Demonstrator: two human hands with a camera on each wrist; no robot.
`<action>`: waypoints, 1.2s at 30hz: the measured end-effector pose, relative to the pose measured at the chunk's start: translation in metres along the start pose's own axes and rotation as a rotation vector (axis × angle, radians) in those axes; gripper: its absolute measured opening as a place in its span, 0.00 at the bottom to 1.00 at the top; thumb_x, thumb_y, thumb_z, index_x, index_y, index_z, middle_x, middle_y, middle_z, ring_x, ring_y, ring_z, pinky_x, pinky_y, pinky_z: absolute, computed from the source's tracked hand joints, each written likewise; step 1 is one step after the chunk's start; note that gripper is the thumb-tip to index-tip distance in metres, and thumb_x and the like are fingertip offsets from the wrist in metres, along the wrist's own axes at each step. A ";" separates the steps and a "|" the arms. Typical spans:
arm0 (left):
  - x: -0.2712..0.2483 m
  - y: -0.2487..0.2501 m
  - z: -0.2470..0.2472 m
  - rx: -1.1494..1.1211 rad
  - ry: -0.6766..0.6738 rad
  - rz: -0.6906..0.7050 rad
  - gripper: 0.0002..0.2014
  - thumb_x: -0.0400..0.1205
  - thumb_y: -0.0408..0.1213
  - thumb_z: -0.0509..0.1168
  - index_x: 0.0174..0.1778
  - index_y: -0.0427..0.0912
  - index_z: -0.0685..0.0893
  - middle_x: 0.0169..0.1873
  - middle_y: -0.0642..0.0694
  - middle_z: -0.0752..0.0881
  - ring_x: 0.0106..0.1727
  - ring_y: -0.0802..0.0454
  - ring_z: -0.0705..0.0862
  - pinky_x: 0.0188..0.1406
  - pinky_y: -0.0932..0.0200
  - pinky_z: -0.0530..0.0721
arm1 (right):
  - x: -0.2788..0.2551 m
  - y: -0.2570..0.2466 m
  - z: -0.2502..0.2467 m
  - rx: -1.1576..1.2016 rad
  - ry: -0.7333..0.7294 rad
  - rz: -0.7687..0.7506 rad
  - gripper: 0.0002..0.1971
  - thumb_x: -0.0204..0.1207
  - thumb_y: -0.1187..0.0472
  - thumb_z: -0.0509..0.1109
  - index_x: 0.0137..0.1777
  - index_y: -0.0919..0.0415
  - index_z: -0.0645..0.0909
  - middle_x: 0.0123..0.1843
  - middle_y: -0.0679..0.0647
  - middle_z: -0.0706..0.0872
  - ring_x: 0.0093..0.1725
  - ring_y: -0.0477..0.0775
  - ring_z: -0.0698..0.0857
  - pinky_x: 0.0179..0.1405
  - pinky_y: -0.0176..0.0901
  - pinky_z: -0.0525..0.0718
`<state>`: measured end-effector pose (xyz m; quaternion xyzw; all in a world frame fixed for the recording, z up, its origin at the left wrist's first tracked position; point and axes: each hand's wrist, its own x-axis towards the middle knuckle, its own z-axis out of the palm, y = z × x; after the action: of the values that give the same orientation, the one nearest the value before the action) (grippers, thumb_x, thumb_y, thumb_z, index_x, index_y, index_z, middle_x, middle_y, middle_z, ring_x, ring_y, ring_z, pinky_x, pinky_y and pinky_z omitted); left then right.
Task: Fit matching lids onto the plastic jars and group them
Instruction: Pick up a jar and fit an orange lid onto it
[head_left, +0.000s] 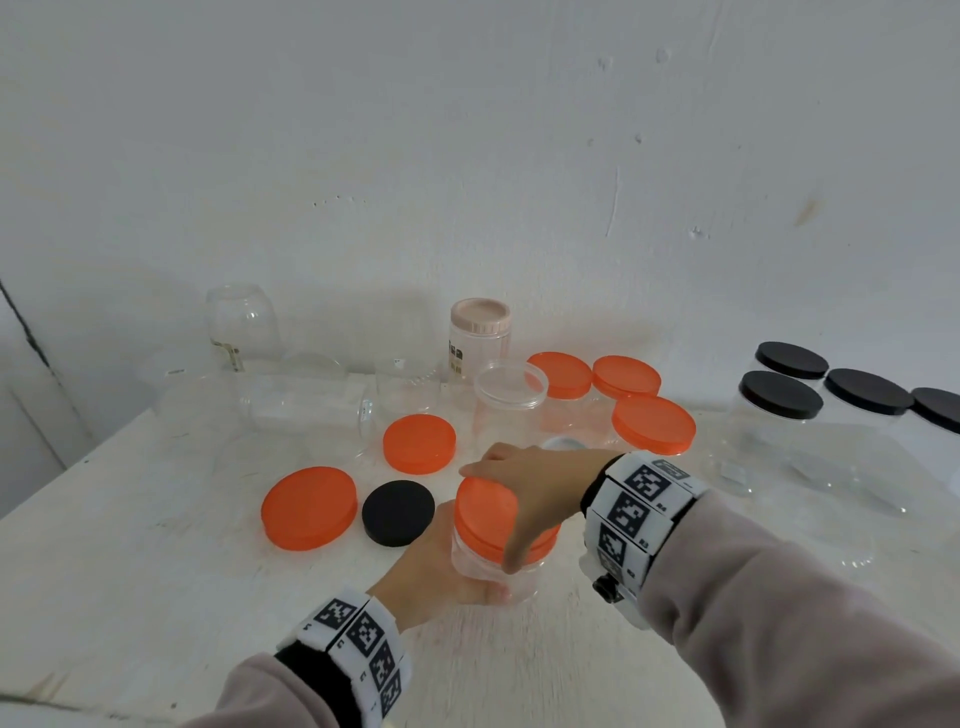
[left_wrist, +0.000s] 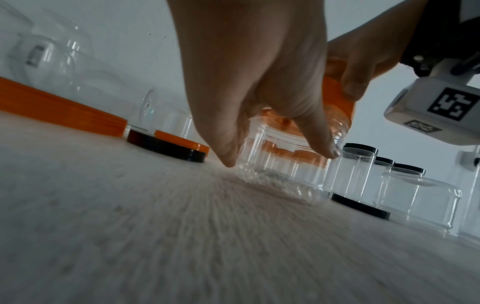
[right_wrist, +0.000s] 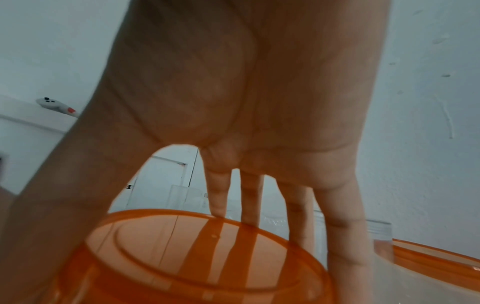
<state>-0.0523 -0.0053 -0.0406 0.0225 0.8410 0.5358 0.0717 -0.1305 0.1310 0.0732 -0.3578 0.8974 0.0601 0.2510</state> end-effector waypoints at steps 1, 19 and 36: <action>0.000 -0.001 0.000 0.016 -0.001 -0.010 0.49 0.64 0.43 0.83 0.75 0.55 0.57 0.66 0.61 0.72 0.66 0.64 0.74 0.64 0.66 0.74 | 0.001 -0.001 0.000 -0.012 -0.007 0.000 0.56 0.61 0.42 0.82 0.83 0.38 0.49 0.79 0.42 0.59 0.77 0.57 0.64 0.65 0.56 0.74; -0.003 0.005 0.001 0.037 0.025 -0.022 0.47 0.66 0.43 0.82 0.74 0.56 0.58 0.63 0.63 0.72 0.62 0.66 0.75 0.60 0.72 0.73 | 0.007 -0.002 0.008 0.021 0.000 0.076 0.57 0.55 0.28 0.77 0.81 0.43 0.52 0.73 0.46 0.63 0.72 0.59 0.71 0.62 0.59 0.78; -0.003 0.004 0.001 0.024 0.032 -0.021 0.44 0.64 0.44 0.83 0.69 0.60 0.62 0.60 0.65 0.75 0.58 0.70 0.78 0.49 0.77 0.75 | 0.006 -0.009 0.005 -0.003 -0.080 0.122 0.59 0.55 0.34 0.80 0.80 0.32 0.44 0.78 0.49 0.60 0.76 0.62 0.67 0.66 0.66 0.75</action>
<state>-0.0491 -0.0033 -0.0368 0.0060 0.8486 0.5252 0.0634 -0.1259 0.1224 0.0666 -0.3001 0.9068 0.0906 0.2819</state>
